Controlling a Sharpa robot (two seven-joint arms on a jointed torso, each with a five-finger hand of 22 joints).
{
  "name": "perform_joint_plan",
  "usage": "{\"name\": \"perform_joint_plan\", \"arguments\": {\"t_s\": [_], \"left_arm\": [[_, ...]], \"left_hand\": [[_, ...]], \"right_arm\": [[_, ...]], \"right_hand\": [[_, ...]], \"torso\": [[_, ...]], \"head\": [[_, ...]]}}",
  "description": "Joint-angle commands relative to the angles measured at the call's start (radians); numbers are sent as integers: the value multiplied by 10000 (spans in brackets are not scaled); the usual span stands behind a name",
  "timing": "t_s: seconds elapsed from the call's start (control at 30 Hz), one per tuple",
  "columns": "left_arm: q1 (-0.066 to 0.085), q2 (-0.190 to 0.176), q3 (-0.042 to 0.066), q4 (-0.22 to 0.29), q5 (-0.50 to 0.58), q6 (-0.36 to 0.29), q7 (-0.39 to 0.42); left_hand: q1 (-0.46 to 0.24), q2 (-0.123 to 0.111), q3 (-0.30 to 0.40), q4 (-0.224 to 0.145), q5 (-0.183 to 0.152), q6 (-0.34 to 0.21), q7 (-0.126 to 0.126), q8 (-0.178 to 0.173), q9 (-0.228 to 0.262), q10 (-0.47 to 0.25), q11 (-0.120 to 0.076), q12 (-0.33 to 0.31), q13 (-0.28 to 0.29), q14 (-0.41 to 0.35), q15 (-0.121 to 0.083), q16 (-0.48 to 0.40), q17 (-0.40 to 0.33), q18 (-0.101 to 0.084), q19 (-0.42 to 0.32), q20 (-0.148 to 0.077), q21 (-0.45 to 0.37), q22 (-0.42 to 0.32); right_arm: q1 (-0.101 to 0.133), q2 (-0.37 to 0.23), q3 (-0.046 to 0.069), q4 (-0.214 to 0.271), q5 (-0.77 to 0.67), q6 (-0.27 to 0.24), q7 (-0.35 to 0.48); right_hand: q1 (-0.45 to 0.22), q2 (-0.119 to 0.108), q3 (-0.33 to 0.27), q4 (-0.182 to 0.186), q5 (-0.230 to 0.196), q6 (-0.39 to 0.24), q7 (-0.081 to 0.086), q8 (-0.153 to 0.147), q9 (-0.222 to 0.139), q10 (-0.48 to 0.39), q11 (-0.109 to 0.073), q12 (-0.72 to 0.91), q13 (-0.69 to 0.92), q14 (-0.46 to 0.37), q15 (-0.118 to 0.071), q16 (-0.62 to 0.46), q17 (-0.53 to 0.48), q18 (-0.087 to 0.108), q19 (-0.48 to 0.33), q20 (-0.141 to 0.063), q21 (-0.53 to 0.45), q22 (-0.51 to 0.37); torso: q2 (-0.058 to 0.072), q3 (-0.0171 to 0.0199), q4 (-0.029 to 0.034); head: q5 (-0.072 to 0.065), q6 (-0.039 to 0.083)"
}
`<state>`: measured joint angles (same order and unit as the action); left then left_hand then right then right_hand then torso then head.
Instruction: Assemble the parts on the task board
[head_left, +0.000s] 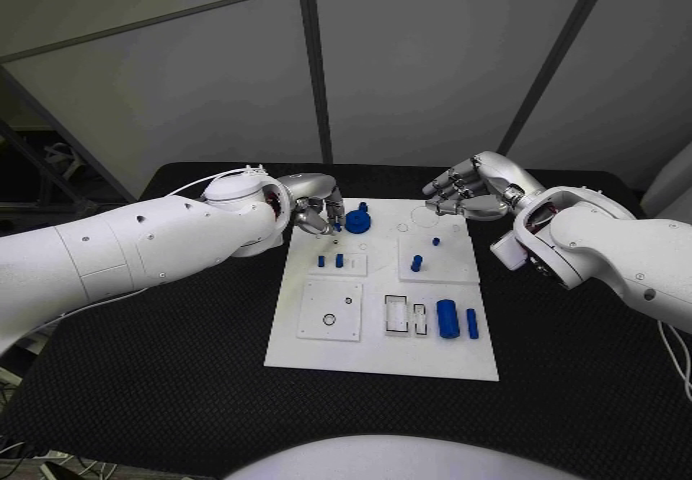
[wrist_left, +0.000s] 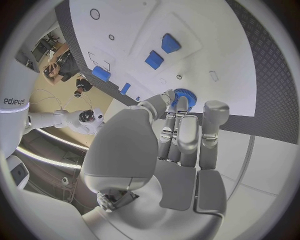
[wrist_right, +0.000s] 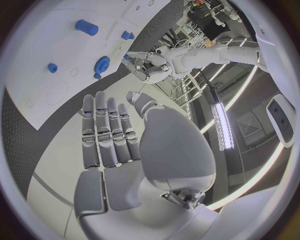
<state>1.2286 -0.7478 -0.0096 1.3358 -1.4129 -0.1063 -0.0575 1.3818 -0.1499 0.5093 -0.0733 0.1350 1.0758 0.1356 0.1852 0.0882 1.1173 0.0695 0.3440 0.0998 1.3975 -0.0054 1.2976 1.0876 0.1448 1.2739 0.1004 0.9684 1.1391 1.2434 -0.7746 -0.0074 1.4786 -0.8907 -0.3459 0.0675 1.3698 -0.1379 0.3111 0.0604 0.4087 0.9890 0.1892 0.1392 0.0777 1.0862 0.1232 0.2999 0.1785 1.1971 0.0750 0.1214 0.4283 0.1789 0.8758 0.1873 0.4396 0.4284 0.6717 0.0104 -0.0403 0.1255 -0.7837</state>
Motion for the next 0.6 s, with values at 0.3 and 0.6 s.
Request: {"name": "perform_joint_plan", "arguments": {"t_s": [0.3,0.6], "left_arm": [[-63,-241,6,118,317,386,-220],[-220,-61,4,1,326,447,-169]], "left_hand": [[-114,-2,29,39,-58,84,-30,-56,9,93,-15,-29,-14,56,1,46,4,-150,82,-20,65,24],[-128,-8,25,44,-60,90,-32,-61,8,100,-17,-39,-17,57,0,49,-1,-149,78,-19,60,24]], "right_arm": [[17,-15,5,11,-17,47,58],[17,-21,5,24,-17,49,52]], "right_hand": [[-8,51,-6,-35,48,-15,66,8,-3,-49,37,-69,-11,-1,56,-47,-13,2,50,45,-35,-17],[-14,49,-7,-35,88,-12,64,11,-3,-43,35,-71,-32,4,56,-63,-17,4,57,47,-54,-25]], "torso": [[9,1,-19],[9,2,-30]], "head": [[54,3],[30,-23]]}}
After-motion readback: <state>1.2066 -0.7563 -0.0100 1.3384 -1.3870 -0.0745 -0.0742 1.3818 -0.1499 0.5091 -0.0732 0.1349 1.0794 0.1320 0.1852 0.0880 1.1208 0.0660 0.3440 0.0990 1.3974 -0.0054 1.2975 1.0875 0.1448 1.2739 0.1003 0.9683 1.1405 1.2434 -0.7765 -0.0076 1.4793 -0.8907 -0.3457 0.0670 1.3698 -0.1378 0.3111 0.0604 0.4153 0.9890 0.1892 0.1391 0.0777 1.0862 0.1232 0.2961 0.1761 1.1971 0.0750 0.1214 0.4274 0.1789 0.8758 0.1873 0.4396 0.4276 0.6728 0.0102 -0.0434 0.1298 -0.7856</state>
